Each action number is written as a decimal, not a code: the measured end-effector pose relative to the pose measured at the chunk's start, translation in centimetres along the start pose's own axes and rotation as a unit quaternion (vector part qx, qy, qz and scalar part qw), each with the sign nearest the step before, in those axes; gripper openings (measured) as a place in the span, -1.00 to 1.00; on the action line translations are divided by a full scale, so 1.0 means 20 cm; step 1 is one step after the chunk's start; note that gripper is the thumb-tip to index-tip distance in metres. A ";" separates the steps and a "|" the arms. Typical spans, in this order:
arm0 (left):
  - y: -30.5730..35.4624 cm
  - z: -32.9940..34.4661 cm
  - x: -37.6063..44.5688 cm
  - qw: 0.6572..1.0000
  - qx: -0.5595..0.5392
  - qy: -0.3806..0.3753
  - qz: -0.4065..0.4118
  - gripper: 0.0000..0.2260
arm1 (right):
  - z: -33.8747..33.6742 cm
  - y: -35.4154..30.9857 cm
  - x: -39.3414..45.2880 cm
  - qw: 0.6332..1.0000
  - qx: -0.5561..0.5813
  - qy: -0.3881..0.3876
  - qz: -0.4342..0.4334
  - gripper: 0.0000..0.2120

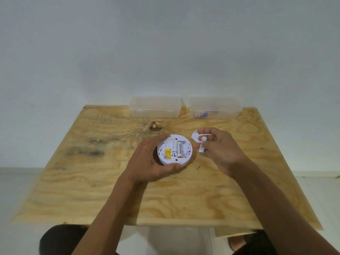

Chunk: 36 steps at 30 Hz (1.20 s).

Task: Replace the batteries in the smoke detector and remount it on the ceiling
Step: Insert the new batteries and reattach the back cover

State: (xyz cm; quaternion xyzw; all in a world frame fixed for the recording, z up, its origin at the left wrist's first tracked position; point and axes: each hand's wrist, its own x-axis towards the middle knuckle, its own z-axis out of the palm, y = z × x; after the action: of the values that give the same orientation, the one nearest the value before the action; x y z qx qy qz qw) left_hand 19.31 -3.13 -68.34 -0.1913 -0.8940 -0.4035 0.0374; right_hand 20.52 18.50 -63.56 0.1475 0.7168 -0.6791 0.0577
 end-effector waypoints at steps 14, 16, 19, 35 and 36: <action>-0.02 0.01 0.01 1.000 -0.005 -0.001 0.008 -0.18 | 0.16 0.03 0.03 0.936 -0.251 0.102 -0.223 -0.89; -0.02 0.01 0.01 1.000 -0.002 0.001 0.010 -0.18 | 0.15 0.03 0.04 0.928 -0.280 0.099 -0.225 -0.89; 0.00 0.00 0.01 1.000 -0.002 0.010 0.017 -0.19 | 0.14 0.04 0.06 0.917 -0.324 0.083 -0.218 -0.89; 0.04 0.01 0.00 1.000 -0.011 0.018 0.012 -0.17 | 0.15 0.24 0.04 0.778 -0.467 0.186 -0.376 -0.86; 0.04 0.01 0.00 1.000 -0.016 0.017 0.017 -0.20 | 0.15 0.23 0.04 0.772 -0.479 0.186 -0.375 -0.86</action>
State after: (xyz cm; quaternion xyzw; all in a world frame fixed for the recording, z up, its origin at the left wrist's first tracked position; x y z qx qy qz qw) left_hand 19.60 -2.50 -67.77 -0.2001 -0.8833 -0.4203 0.0562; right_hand 20.76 15.84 -68.43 -0.0559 0.9444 -0.1750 -0.2726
